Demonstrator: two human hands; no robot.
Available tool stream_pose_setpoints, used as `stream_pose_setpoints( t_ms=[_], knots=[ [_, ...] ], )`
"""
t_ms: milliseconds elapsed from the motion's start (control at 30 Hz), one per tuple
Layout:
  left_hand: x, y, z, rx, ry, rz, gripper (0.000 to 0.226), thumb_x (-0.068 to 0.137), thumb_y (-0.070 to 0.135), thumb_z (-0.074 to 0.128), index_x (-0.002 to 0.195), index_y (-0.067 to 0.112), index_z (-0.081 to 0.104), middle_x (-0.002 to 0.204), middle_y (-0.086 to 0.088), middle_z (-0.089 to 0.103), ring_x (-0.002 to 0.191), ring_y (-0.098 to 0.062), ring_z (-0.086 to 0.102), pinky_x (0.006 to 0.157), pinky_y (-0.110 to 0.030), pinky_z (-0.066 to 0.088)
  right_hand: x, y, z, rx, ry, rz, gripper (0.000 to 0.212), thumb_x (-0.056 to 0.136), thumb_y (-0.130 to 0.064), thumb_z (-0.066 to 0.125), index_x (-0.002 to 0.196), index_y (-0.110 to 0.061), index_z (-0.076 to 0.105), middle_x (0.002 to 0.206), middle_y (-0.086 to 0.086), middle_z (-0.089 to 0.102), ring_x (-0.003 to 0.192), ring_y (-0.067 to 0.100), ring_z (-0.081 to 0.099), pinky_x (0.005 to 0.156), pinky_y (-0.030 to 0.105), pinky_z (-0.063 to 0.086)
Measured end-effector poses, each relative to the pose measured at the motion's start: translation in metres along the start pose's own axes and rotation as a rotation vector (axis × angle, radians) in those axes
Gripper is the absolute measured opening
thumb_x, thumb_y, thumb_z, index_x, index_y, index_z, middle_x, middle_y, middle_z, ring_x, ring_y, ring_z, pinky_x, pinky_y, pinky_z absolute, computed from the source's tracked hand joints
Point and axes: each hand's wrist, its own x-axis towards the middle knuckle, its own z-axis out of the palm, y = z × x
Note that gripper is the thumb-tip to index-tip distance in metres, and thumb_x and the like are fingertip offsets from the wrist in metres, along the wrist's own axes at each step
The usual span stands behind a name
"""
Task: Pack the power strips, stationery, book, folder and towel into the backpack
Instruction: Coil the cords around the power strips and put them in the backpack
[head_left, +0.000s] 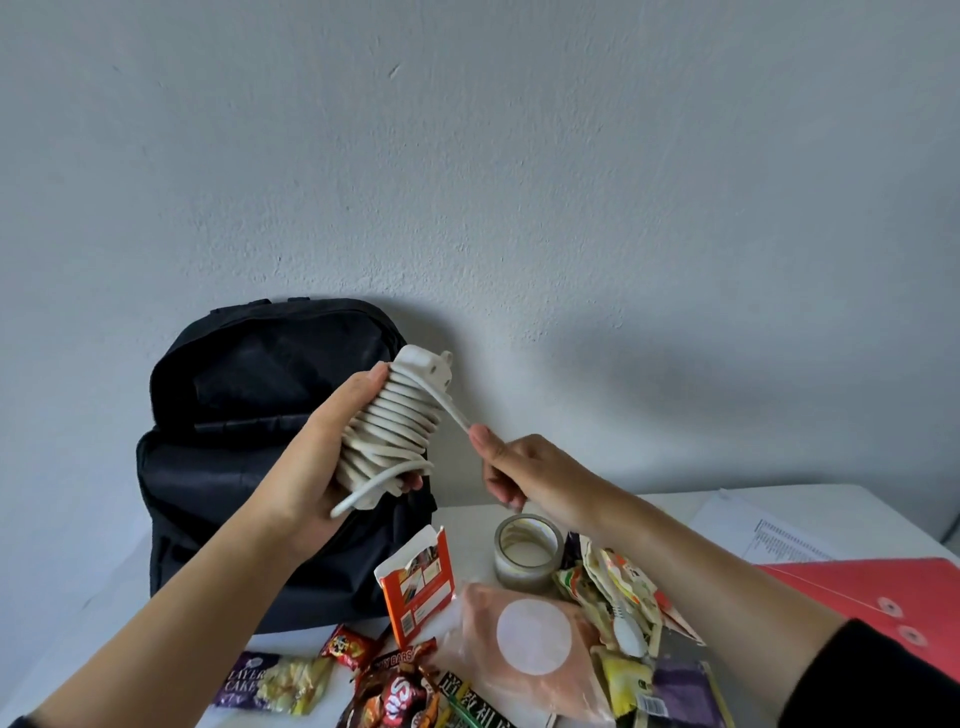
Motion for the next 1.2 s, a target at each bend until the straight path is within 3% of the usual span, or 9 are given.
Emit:
stream_pose_setpoints(
  t_ms=[133, 467, 600, 700, 800, 867, 967, 1100, 1200],
  knots=[
    [-0.001, 0.000, -0.001, 0.015, -0.021, -0.010, 0.054, 0.091, 0.051, 0.064, 0.114, 0.002, 0.067, 0.087, -0.018, 0.067, 0.067, -0.031, 0.064, 0.063, -0.039, 0.057, -0.001, 0.002, -0.005, 0.024, -0.088, 0.070, 0.088, 0.073, -0.094, 0.039, 0.067, -0.007, 0.047, 0.062, 0.009, 0.034, 0.055, 0.020, 0.029, 0.060, 0.023, 0.033],
    [0.003, 0.007, -0.022, 0.284, -0.273, -0.067, 0.066, 0.074, 0.058, 0.079, 0.108, 0.005, 0.058, 0.084, -0.019, 0.064, 0.067, -0.034, 0.063, 0.065, -0.039, 0.047, 0.016, 0.011, -0.029, 0.314, -0.011, 0.100, 0.017, 0.094, -0.017, 0.072, 0.093, 0.000, 0.070, 0.066, 0.002, 0.046, 0.058, 0.012, 0.039, 0.055, 0.027, 0.029],
    [0.008, 0.007, -0.014, 0.653, -0.320, -0.015, 0.060, 0.071, 0.054, 0.084, 0.115, 0.018, 0.066, 0.102, -0.016, 0.070, 0.085, -0.024, 0.068, 0.076, -0.037, 0.054, 0.028, -0.002, -0.023, 0.285, 0.083, 0.150, 0.010, 0.084, -0.007, 0.077, 0.086, -0.003, 0.069, 0.068, 0.004, 0.053, 0.057, 0.013, 0.043, 0.049, 0.022, 0.033],
    [0.012, 0.000, -0.014, 0.886, -0.273, -0.026, 0.070, 0.067, 0.058, 0.089, 0.123, 0.035, 0.052, 0.099, -0.010, 0.073, 0.072, -0.019, 0.065, 0.072, -0.040, 0.056, 0.026, -0.021, -0.018, 0.264, 0.080, 0.166, 0.006, 0.091, -0.006, 0.073, 0.091, -0.001, 0.070, 0.069, 0.004, 0.054, 0.050, 0.008, 0.041, 0.047, 0.020, 0.033],
    [0.013, -0.008, -0.014, 0.896, -0.244, -0.025, 0.076, 0.065, 0.066, 0.085, 0.130, 0.056, 0.048, 0.101, -0.006, 0.073, 0.079, -0.019, 0.072, 0.078, -0.040, 0.060, 0.020, -0.041, 0.000, -0.128, 0.130, 0.066, 0.017, 0.095, -0.022, 0.070, 0.090, -0.007, 0.075, 0.079, 0.007, 0.072, 0.060, 0.014, 0.063, 0.056, 0.030, 0.049],
    [0.014, -0.013, -0.015, 0.921, -0.237, 0.048, 0.063, 0.066, 0.071, 0.079, 0.123, 0.053, 0.060, 0.100, 0.003, 0.074, 0.084, -0.012, 0.071, 0.080, -0.038, 0.058, 0.016, -0.046, 0.013, -0.388, 0.174, -0.055, 0.028, 0.100, -0.028, 0.062, 0.085, -0.008, 0.074, 0.081, 0.007, 0.071, 0.071, 0.021, 0.066, 0.063, 0.036, 0.049],
    [0.015, -0.018, -0.022, 0.874, -0.125, 0.096, 0.053, 0.069, 0.070, 0.071, 0.112, 0.040, 0.070, 0.098, 0.001, 0.074, 0.088, -0.016, 0.072, 0.087, -0.045, 0.059, 0.011, -0.042, 0.021, -0.555, 0.238, -0.214, 0.027, 0.104, -0.026, 0.055, 0.092, -0.011, 0.074, 0.098, -0.001, 0.050, 0.079, 0.015, 0.055, 0.068, 0.028, 0.043],
    [0.014, -0.022, -0.024, 0.787, 0.094, 0.166, 0.047, 0.075, 0.072, 0.074, 0.109, 0.041, 0.068, 0.096, -0.002, 0.072, 0.079, -0.020, 0.075, 0.070, -0.032, 0.061, 0.012, -0.035, 0.019, -0.417, 0.391, -0.332, 0.023, 0.103, -0.024, 0.058, 0.115, -0.015, 0.076, 0.104, -0.002, 0.052, 0.082, 0.010, 0.058, 0.074, 0.023, 0.049],
    [0.014, -0.014, -0.022, 0.431, 0.223, 0.143, 0.033, 0.085, 0.050, 0.072, 0.109, 0.026, 0.070, 0.094, -0.013, 0.073, 0.069, -0.022, 0.073, 0.058, -0.033, 0.059, 0.015, -0.032, 0.018, -0.140, 0.401, -0.346, 0.016, 0.099, -0.023, 0.066, 0.110, -0.016, 0.075, 0.090, -0.005, 0.063, 0.066, 0.007, 0.059, 0.066, 0.022, 0.047]
  ],
)
